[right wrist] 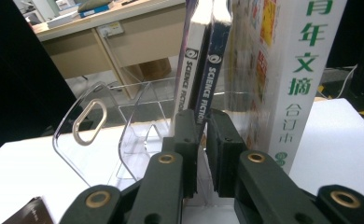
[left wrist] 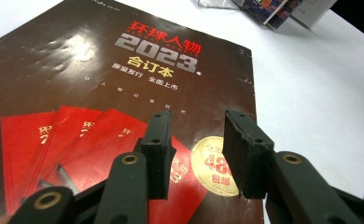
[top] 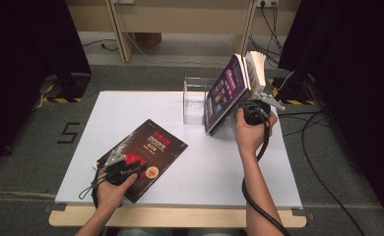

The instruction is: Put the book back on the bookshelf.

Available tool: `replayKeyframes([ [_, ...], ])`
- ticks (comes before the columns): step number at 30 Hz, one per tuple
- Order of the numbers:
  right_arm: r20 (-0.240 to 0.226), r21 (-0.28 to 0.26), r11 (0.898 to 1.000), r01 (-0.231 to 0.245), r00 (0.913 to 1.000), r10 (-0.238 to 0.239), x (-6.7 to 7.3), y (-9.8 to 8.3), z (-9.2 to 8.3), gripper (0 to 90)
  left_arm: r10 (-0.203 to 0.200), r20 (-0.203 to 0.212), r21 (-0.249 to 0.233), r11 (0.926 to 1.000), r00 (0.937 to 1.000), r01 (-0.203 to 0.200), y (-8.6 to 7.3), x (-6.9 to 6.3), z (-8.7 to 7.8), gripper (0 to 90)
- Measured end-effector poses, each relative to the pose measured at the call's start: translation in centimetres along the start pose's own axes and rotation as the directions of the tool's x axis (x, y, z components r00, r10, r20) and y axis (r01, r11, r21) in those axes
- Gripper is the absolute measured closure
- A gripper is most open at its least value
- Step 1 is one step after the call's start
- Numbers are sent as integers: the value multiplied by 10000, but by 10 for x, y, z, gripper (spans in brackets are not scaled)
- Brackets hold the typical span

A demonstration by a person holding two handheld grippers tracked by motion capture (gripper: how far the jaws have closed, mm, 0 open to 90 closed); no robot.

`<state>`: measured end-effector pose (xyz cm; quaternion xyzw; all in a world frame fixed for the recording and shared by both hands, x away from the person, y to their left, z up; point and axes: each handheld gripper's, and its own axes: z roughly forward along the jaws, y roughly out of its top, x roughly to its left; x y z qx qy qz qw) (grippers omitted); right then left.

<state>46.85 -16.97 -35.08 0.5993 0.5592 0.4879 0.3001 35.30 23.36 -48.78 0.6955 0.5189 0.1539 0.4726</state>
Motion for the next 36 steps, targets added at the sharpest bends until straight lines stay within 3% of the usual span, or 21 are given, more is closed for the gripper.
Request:
replayKeyframes([
  [13,79,-340,9988,-344,9994,347,2,4,9,839,3,9,-13,10000,10000,-3,0,-1,0,619],
  [27,188,-17,9991,428,9989,-427,6,-4,5,729,-25,-8,-58,10000,10000,25,1,0,-1,616],
  [36,175,58,9978,654,9977,-655,7,-4,-1,695,23,-61,-53,10000,10000,-24,1,0,-1,599],
])
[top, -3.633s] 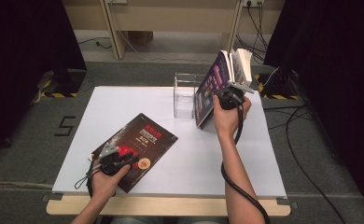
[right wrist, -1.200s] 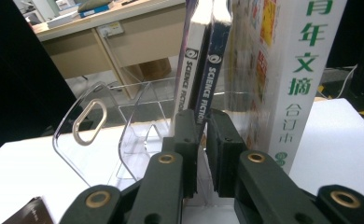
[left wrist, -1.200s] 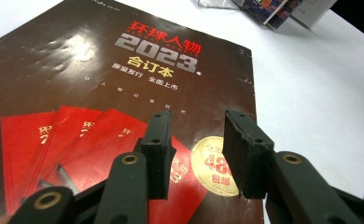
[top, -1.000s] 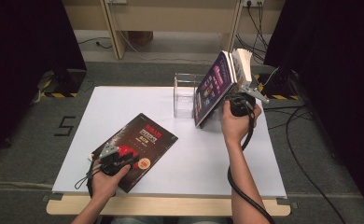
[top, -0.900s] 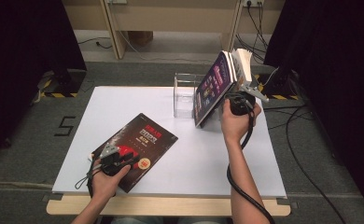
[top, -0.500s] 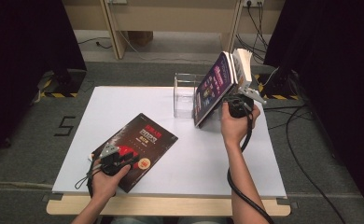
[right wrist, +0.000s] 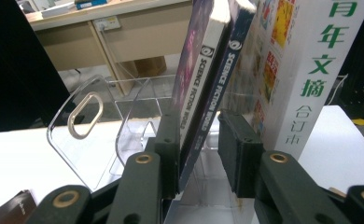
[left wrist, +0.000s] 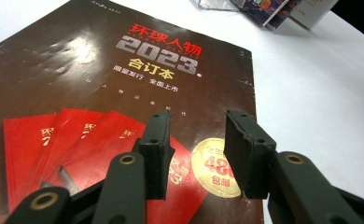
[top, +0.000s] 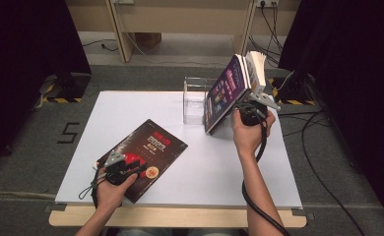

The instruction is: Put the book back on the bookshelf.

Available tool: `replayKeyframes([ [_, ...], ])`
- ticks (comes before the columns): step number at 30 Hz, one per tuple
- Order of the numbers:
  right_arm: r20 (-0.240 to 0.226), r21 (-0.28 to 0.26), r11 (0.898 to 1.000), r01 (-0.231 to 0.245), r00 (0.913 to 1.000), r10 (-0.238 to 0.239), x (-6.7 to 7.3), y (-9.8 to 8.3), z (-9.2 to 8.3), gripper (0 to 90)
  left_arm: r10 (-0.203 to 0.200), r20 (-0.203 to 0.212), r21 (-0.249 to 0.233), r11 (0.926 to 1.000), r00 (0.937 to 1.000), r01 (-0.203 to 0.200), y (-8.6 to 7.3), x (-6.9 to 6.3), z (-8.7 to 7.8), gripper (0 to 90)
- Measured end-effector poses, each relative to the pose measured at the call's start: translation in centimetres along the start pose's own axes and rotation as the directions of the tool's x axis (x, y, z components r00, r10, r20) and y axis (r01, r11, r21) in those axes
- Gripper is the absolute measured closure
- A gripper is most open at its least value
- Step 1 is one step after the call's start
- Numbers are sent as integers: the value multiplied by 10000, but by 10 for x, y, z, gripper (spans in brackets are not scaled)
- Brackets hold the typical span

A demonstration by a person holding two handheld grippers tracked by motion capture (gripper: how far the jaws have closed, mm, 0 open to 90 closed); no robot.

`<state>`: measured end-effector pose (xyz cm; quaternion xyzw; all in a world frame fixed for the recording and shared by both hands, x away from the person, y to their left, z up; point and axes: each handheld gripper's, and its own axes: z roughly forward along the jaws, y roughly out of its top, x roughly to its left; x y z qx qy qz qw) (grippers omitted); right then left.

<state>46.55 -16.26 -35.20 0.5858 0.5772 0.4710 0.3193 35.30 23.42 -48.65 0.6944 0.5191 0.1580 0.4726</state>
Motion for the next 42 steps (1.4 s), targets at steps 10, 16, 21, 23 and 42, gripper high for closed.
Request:
replayKeyframes([
  [10,-306,311,9992,244,9993,-234,5,-10,-9,678,-44,-131,-43,10000,9999,43,2,3,-4,565],
  [16,-574,732,9971,221,9982,-179,6,-22,-13,673,87,-444,39,10000,9990,-86,6,11,-9,551],
  [21,-821,1152,9929,299,9964,-204,9,-32,-13,668,113,-697,239,9997,9975,-96,8,19,-13,542],
  [23,-886,1247,9917,299,9959,-189,10,-35,-13,667,108,-781,247,9997,9969,-89,8,21,-14,542],
  [42,-1508,2827,9574,588,9884,-162,23,-79,2,640,-288,-2164,267,9990,9759,354,13,67,-29,543],
])
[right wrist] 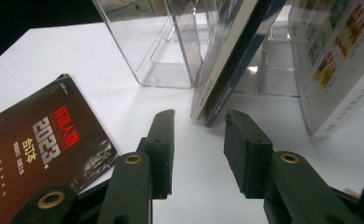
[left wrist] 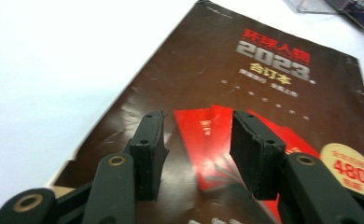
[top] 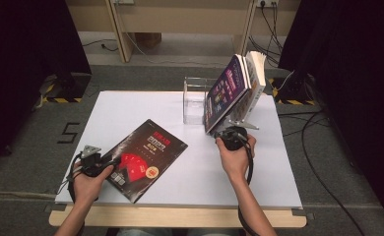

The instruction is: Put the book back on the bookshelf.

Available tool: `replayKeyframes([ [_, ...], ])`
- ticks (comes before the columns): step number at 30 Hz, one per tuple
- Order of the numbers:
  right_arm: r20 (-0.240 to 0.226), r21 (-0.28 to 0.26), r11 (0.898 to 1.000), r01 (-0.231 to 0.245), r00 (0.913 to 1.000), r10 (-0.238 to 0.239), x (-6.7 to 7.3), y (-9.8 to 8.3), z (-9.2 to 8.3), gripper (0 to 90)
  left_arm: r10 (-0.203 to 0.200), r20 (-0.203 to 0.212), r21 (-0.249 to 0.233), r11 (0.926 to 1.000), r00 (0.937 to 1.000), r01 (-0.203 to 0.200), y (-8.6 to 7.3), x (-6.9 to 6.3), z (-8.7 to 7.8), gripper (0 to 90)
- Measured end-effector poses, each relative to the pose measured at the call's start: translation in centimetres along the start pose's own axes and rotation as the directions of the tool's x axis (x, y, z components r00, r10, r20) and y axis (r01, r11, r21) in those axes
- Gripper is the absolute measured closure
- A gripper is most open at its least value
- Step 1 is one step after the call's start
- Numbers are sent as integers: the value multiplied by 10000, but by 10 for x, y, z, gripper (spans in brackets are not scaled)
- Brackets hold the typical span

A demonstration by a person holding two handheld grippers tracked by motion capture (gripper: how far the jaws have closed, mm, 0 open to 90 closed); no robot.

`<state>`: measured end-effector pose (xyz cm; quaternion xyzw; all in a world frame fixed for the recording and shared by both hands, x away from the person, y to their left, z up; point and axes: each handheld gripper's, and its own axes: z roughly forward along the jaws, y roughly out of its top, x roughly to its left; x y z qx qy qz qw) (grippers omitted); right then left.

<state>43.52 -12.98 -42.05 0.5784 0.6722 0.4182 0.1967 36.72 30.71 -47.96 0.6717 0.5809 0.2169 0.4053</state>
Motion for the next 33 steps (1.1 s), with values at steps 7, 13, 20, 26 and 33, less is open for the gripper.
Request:
replayKeyframes([
  [7,-57,173,9998,15,10000,-14,3,-6,5,640,-175,-254,47,9998,9995,176,-2,9,2,543],
  [13,-124,292,9996,28,9999,-25,6,-9,8,640,-158,-414,82,9998,9990,161,-3,13,4,544],
  [20,-181,399,9992,86,9998,-79,9,-11,12,641,-197,-543,145,9997,9983,205,-4,18,6,541],
  [26,-205,517,9987,25,9998,-14,9,-13,13,640,-368,-694,184,9991,9969,382,-4,26,8,521],
  [33,-235,644,9979,122,9997,-107,11,-15,14,639,-515,-745,158,9985,9959,528,5,36,9,531],
])
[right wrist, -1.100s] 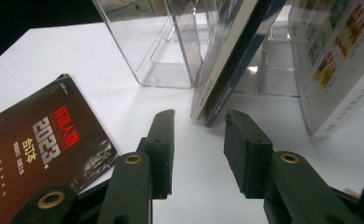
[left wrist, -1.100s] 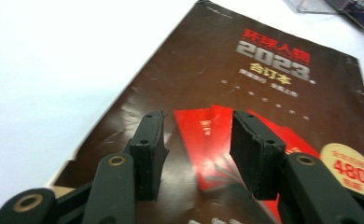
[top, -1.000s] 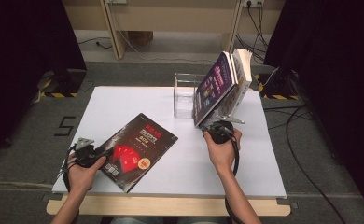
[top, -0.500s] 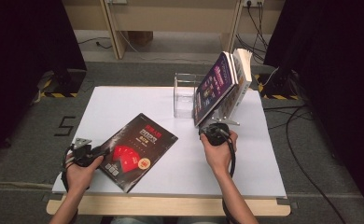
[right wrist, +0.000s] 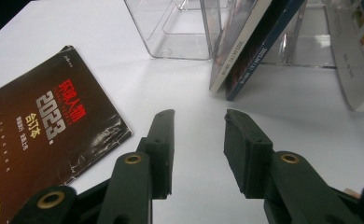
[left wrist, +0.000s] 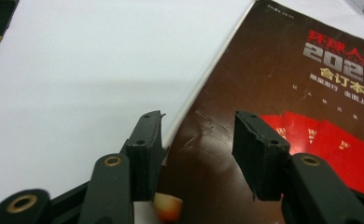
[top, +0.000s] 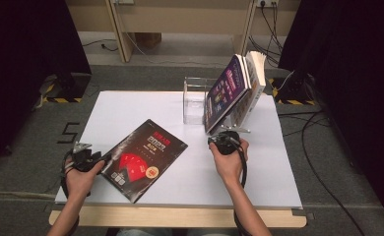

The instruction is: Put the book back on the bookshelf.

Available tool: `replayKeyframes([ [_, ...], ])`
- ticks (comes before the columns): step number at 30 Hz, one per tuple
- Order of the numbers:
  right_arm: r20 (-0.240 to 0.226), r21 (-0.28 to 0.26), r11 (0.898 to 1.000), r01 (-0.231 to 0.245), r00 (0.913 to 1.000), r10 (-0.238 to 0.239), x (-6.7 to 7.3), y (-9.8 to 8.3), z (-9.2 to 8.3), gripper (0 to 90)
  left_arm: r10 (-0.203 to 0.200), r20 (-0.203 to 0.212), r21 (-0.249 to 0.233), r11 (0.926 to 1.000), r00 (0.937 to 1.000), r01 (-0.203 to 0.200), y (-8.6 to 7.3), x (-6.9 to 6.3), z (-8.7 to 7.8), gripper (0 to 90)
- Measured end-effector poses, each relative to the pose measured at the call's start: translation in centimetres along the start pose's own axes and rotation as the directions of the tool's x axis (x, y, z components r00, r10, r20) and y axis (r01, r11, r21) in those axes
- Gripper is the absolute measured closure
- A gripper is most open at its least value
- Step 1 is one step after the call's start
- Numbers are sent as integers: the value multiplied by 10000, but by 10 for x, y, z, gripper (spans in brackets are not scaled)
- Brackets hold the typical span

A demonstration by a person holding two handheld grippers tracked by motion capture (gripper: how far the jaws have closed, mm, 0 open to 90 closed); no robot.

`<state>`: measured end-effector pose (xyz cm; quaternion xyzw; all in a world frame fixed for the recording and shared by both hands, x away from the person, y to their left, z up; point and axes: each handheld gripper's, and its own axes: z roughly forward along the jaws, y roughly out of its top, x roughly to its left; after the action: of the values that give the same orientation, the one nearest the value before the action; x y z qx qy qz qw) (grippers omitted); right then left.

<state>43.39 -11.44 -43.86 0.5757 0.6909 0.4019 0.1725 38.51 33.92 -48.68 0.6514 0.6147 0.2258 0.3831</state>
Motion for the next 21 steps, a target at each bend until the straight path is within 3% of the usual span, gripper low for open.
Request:
replayKeyframes([
  [8,-28,32,10000,-41,10000,41,0,0,-1,639,-186,-111,115,9998,9998,188,9,15,2,634],
  [10,-31,85,9999,-83,10000,83,0,-1,-1,639,-173,-242,164,9997,9996,177,11,17,1,717],
  [14,-43,142,9999,-97,9999,98,0,-2,1,639,172,-599,703,9974,9981,-130,13,22,4,818],
  [16,-60,180,9998,-112,9999,113,0,-2,1,638,484,-717,1298,9908,9963,-388,12,23,7,857],
  [17,-60,180,9998,-112,9999,113,0,-2,1,638,484,-717,1298,9908,9963,-388,12,23,7,869],
  [18,-76,205,9997,-161,9998,162,-1,-2,1,638,538,-613,1641,9855,9967,-431,9,24,10,881],
  [21,-106,212,9997,-132,9999,134,-2,-1,1,638,588,-533,1638,9853,9968,-494,9,25,10,893],
])
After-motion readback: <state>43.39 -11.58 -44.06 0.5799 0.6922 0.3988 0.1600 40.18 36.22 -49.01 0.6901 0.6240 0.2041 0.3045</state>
